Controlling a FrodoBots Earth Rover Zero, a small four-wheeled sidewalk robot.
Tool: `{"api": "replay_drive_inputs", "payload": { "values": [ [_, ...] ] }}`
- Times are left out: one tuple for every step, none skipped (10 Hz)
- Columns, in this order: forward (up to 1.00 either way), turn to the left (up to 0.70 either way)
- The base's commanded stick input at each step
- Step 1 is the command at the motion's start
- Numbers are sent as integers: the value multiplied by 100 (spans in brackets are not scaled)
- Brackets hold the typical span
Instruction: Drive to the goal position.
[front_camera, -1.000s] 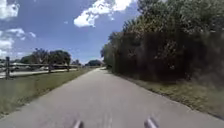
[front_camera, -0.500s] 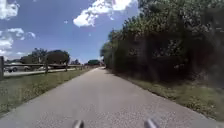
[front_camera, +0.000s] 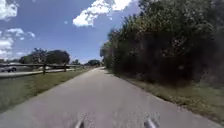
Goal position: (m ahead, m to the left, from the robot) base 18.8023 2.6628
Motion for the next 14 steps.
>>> {"api": "replay_drive_inputs", "payload": {
  "values": [
    [50, 25],
    [50, 25],
    [50, 17],
    [50, 0],
    [50, 0],
    [50, 0],
    [50, 0],
    [50, 0],
    [50, 0],
    [50, 0],
    [50, 0],
    [50, 0],
    [50, 0],
    [50, 0]
  ]
}}
